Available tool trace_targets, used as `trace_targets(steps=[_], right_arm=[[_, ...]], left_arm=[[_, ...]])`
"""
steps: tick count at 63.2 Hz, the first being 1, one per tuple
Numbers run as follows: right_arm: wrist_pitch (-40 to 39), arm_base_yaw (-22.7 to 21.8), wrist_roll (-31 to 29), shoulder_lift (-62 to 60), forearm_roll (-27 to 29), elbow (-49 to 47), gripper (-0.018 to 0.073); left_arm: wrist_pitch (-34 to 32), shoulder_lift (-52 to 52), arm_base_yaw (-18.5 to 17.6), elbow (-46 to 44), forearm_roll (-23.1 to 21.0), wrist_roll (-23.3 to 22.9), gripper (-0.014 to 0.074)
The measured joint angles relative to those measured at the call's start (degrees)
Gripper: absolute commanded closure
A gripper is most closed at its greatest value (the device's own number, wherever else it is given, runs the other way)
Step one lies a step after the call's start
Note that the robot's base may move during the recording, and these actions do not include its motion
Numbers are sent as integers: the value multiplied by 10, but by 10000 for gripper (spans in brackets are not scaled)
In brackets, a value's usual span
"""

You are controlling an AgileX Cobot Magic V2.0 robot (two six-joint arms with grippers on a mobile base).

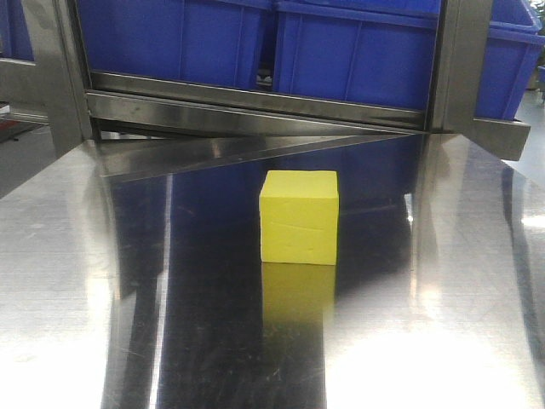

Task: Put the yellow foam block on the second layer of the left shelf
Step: 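Move the right gripper down toward the yellow foam cube, then lower the open right gripper around the yellow foam cube and close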

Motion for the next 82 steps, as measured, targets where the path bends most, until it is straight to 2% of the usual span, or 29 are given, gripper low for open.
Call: trace_targets(steps=[11, 21, 36, 40, 44, 57, 62, 75, 82], right_arm=[[28, 0, 0, 0, 0, -62, 529], [88, 0, 0, 16, 0, -148, 529], [195, 3, 0, 159, 5, -292, 522], [215, 14, 0, 199, 7, -327, 489], [233, 33, 0, 239, 7, -358, 420], [312, 114, 0, 379, 7, -448, 52], [352, 152, 0, 429, 7, -478, -51], [422, 243, 2, 572, -4, -563, -42], [461, 294, 48, 647, -4, -615, -42]], left_arm=[[0, 0, 0, 0, 0, 0, 460], [0, 0, 0, 0, 0, 0, 460], [0, 0, 0, 0, 0, 0, 460], [0, 0, 0, 0, 0, 0, 460], [0, 0, 0, 0, 0, 0, 460], [0, 0, 0, 0, 0, 0, 460], [0, 0, 0, 0, 0, 0, 460], [0, 0, 0, 0, 0, 0, 460], [0, 0, 0, 0, 0, 0, 460]])
